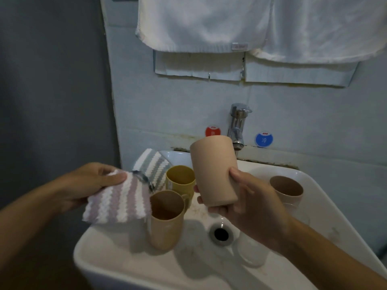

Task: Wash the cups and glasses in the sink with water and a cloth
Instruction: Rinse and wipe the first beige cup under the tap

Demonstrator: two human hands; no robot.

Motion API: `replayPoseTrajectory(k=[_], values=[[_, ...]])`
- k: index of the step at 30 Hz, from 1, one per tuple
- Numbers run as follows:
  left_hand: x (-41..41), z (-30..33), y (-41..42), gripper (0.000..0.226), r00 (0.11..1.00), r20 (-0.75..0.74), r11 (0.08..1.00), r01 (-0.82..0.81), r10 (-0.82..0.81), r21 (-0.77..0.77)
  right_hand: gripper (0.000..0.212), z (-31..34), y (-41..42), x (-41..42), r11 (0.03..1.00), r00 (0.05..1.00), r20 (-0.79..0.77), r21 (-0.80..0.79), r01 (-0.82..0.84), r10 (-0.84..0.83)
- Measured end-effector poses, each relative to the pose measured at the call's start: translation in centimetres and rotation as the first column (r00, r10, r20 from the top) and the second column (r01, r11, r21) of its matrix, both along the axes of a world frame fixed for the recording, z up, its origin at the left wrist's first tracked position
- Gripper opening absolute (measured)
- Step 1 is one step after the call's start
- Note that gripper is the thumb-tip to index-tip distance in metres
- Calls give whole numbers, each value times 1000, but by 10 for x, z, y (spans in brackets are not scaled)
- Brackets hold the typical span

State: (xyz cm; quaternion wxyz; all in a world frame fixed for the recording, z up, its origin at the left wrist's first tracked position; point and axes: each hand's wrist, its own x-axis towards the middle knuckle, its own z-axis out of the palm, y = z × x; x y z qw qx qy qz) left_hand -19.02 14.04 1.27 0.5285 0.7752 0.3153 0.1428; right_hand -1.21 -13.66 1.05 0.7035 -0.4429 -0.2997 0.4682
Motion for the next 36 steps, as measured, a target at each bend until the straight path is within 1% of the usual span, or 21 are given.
replayPoseTrajectory(k=[1, 3, 4, 7, 12, 15, 18, 20, 22, 25, 26, 28, 30, 32, 33, 35, 36], values=[[-2, -4, 5, 57, 998, -55, 1000, -3, 2, -14, 53, -1, 0, 0, 1000, 1000, 6, -7, 1, -1], [-2, -12, 17, 28, 993, -116, 999, -28, 26, -22, 53, -2, 1, 0, 999, 1000, 22, -31, 9, -9], [-3, -15, 21, 24, 990, -134, 999, -37, 36, -10, 51, -2, 2, 0, 999, 1000, 25, -40, 8, -7], [-1, -19, 29, 24, 988, -147, 999, -45, 45, 6, 52, -5, 2, 3, 999, 999, 39, -54, 10, -8], [6, -21, 25, 21, 995, -65, 995, -84, 80, -60, 52, -8, 3, 6, 994, 995, 94, -102, 51, -41], [8, -21, 18, 17, 996, -33, 997, -78, 79, 12, 49, -9, 4, 6, 990, 991, 119, -121, 77, -63], [8, -25, 17, 19, 997, -62, 991, -31, 40, 129, 45, -9, 4, 6, 989, 990, 123, -120, 90, -75], [7, -26, 18, 22, 996, -84, 982, -20, 37, 189, 51, -10, 4, 8, 990, 988, 139, -116, 80, -64], [7, -29, 24, 24, 995, -76, 976, -43, 60, 214, 60, -12, 4, 10, 993, 985, 167, -103, 50, -32], [5, -33, 25, 25, 996, -50, 974, -65, 77, 215, 61, -11, 4, 11, 995, 975, 223, -101, 17, 5], [6, -35, 25, 31, 995, -36, 970, -84, 95, 229, 65, -11, 4, 11, 994, 969, 248, -108, 16, 12], [6, -36, 22, 42, 986, 25, 935, -165, 166, 314, 71, -12, 4, 11, 991, 949, 314, -129, 32, 10], [5, -32, 14, 42, 966, 113, 868, -259, 233, 424, 65, -12, 4, 10, 985, 925, 379, -153, 80, -16], [5, -25, -2, 34, 955, 166, 805, -297, 246, 513, 63, -11, 2, 10, 977, 895, 444, -166, 131, -45], [7, -22, -15, 27, 952, 213, 778, -304, 222, 549, 64, -9, 0, 10, 973, 880, 470, -170, 156, -59], [15, -16, -49, 13, 926, 356, 755, -320, 123, 573, 64, -2, -8, 9, 964, 856, 505, -158, 212, -106], [19, -11, -71, 8, 910, 411, 761, -311, 65, 569, 63, 3, -16, 9, 960, 849, 510, -138, 242, -141]])
